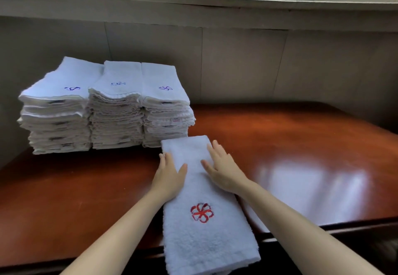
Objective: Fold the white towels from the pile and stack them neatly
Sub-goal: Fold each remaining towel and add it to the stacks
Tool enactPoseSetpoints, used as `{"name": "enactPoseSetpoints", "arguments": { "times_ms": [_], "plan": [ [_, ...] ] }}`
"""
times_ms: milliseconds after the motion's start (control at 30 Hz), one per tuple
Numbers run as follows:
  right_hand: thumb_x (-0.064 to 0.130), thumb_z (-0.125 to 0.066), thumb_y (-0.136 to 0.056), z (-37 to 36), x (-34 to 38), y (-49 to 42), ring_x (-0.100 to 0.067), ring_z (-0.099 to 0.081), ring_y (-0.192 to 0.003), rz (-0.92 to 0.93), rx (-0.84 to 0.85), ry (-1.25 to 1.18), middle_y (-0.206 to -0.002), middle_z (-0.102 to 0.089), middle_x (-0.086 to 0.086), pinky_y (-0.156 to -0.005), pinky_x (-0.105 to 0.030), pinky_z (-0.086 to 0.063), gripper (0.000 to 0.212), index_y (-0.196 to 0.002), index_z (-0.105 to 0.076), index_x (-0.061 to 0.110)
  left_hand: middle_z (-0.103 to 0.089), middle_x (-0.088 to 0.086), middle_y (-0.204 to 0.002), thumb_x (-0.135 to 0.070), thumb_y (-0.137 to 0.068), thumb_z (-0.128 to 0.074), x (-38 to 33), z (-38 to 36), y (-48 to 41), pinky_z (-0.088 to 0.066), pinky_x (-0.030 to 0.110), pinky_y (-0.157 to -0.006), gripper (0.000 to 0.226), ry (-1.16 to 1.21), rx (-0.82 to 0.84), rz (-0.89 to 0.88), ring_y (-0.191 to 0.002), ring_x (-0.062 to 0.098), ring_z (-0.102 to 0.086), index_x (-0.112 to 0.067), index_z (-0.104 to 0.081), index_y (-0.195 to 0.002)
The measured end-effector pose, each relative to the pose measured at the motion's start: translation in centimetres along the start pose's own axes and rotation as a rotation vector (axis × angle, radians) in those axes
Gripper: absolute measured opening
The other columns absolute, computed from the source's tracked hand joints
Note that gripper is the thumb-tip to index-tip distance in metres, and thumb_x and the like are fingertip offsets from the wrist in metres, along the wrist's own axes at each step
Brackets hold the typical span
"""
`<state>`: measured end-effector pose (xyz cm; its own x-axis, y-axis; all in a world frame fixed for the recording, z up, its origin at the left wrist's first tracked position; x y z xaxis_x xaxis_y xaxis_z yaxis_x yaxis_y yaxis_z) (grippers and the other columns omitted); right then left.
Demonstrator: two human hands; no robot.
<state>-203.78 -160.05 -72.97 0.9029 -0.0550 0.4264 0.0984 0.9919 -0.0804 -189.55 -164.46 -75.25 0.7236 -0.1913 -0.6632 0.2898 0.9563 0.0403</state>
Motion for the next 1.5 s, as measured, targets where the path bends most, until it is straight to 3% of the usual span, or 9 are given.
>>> {"name": "enactPoseSetpoints", "arguments": {
  "times_ms": [267, 400, 533, 700, 900, 1100, 1167, 1300, 1500],
  "plan": [
    [0.048, -0.026, -0.1, -2.2, -0.1, -0.6, -0.023, 0.006, -0.147, -0.076, 0.193, -0.1, -0.159, 0.009, -0.012, -0.12, -0.04, -0.004, 0.07, -0.152, -0.001, 0.008, -0.011, 0.013, -0.159, -0.049, -0.1, -0.029, 0.8, 0.7, -0.3, -0.007, 0.044, -0.117, 0.075, -0.148, -0.047, 0.083, -0.146, 0.026, -0.013, -0.005, 0.003, -0.152],
    [0.042, -0.041, -0.097, -0.9, -1.6, -0.8, -0.031, -0.029, -0.139, -0.255, 0.089, -0.212, -0.153, -0.028, -0.014, -0.11, -0.038, -0.03, 0.063, -0.149, -0.02, 0.011, -0.032, 0.017, -0.15, -0.03, -0.093, -0.056, 0.9, 2.4, -0.1, -0.035, 0.037, -0.106, 0.083, 0.175, -0.111, 0.106, -0.132, 0.033, -0.038, -0.003, -0.003, -0.15],
    [0.027, -0.054, -0.092, 0.5, -2.1, -0.5, -0.02, -0.058, -0.099, -0.325, 0.003, -0.393, -0.128, -0.054, -0.007, -0.08, -0.031, -0.047, 0.053, -0.14, -0.035, 0.013, -0.054, 0.01, -0.122, -0.022, -0.087, -0.065, 3.2, 1.5, 0.7, -0.05, 0.027, -0.062, 0.081, 0.644, 0.028, 0.34, -0.083, 0.019, -0.059, -0.002, -0.014, -0.147],
    [0.043, -0.057, -0.092, -1.0, -3.0, 0.4, -0.024, -0.065, -0.097, -0.55, 0.138, -0.841, -0.116, -0.064, -0.009, -0.081, -0.034, -0.053, 0.054, -0.13, -0.052, 0.004, -0.072, 0.006, -0.09, -0.02, -0.088, -0.065, 2.3, 0.0, 1.6, -0.055, 0.025, -0.063, 0.03, 0.837, 0.349, 0.305, -0.075, 0.017, -0.068, -0.008, -0.063, -0.115],
    [0.039, -0.057, -0.091, -2.8, -1.6, 1.0, -0.024, -0.069, -0.09, -0.544, 0.257, -1.137, -0.107, -0.07, -0.011, -0.071, -0.033, -0.053, 0.039, -0.115, -0.063, 0.008, -0.071, 0.011, -0.081, 0.001, -0.085, -0.053, 1.8, 0.4, 2.0, -0.057, 0.025, -0.058, 0.017, 0.976, 0.387, 0.296, -0.064, 0.021, -0.07, -0.006, -0.068, -0.088],
    [0.007, -0.054, -0.091, -1.0, -1.1, -0.3, -0.022, -0.066, -0.076, -0.401, 0.058, -1.078, -0.102, -0.064, -0.013, -0.06, -0.029, -0.054, 0.02, -0.111, -0.056, 0.006, -0.048, 0.013, -0.135, 0.0, -0.088, -0.061, 3.1, 2.5, 1.0, -0.054, 0.041, -0.074, 0.08, 1.036, 0.048, 0.29, -0.096, 0.029, -0.062, -0.022, -0.016, -0.151],
    [0.001, -0.054, -0.088, 0.1, -1.1, -0.5, -0.021, -0.065, -0.079, -0.365, 0.003, -1.073, -0.108, -0.058, -0.007, -0.054, -0.026, -0.054, 0.043, -0.123, -0.042, 0.023, -0.051, 0.012, -0.134, 0.005, -0.088, -0.057, 2.2, 3.3, 0.8, -0.055, 0.042, -0.079, 0.074, 1.0, 0.053, 0.216, -0.103, 0.031, -0.062, -0.027, -0.028, -0.148],
    [-0.007, -0.049, -0.088, 1.7, 0.4, -1.1, -0.021, -0.064, -0.105, -0.178, 0.084, -1.092, -0.129, -0.055, -0.003, -0.082, -0.029, -0.054, 0.06, -0.133, -0.05, 0.032, -0.062, 0.009, -0.12, 0.007, -0.089, -0.056, -0.2, 5.6, 0.7, -0.057, 0.029, -0.072, 0.053, 0.962, 0.064, 0.071, -0.092, 0.02, -0.066, -0.019, -0.051, -0.135],
    [-0.013, -0.059, -0.083, 6.2, 2.6, -1.1, -0.009, -0.068, -0.092, -0.018, 0.068, -0.986, -0.115, -0.067, 0.0, -0.066, -0.017, -0.053, 0.071, -0.138, -0.046, 0.031, -0.061, 0.007, -0.125, 0.013, -0.086, -0.056, -3.5, 9.8, 1.9, -0.052, 0.035, -0.093, 0.059, 0.953, 0.051, -0.141, -0.113, 0.024, -0.061, -0.018, -0.049, -0.136]
  ]
}}
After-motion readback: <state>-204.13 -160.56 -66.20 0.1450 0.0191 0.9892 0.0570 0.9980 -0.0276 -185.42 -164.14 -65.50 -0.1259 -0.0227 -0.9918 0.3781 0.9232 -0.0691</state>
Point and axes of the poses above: each hand's wrist, its own y-axis away from the middle knuckle, its own z-axis out of the back of the hand, x = y × z, the point moved 10 cm from there along -y, towards the middle knuckle
